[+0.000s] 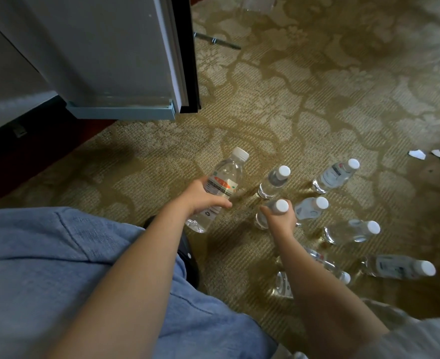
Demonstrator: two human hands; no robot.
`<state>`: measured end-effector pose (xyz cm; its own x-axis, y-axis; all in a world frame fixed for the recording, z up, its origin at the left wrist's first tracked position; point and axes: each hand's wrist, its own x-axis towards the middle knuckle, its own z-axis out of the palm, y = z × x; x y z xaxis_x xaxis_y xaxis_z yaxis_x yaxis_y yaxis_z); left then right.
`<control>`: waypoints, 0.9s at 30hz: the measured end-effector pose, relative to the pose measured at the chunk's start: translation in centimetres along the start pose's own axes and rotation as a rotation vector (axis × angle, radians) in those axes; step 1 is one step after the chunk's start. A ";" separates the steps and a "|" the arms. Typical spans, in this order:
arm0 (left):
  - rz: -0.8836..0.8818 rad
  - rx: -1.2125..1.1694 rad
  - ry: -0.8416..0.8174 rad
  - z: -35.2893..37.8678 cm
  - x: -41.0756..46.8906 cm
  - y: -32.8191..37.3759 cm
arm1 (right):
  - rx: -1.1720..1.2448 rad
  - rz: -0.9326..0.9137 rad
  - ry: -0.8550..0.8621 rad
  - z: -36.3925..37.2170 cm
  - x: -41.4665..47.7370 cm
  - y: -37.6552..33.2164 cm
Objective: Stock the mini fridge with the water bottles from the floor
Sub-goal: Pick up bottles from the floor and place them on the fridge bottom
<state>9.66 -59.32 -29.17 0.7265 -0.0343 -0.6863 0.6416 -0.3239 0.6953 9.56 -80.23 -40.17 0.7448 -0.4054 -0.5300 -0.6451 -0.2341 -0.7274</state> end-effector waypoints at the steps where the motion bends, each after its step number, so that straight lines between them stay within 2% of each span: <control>1: 0.001 0.000 0.009 0.0 0.0 0.0 | 0.035 0.005 -0.002 0.0 -0.1 -0.1; 5: 0.015 -0.061 0.033 0.0 -0.5 0.5 | 0.160 -0.044 -0.052 0.1 -1.2 -1.9; 10: 0.065 -0.150 0.115 -0.6 -1.8 1.9 | 0.341 -0.139 -0.023 0.4 -3.7 -7.3; 14: 0.156 -0.242 0.198 -1.9 -3.7 3.7 | 0.530 -0.193 -0.142 0.4 -6.0 -12.3; 27: 0.442 -0.434 0.513 -11.0 -14.7 8.8 | 0.581 -0.471 -0.476 2.9 -16.5 -26.8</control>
<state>7.33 -51.29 -10.63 0.8905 0.3994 -0.2180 0.2303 0.0177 0.9730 15.05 -64.69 -13.24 0.9868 0.0609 -0.1503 -0.1610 0.2542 -0.9537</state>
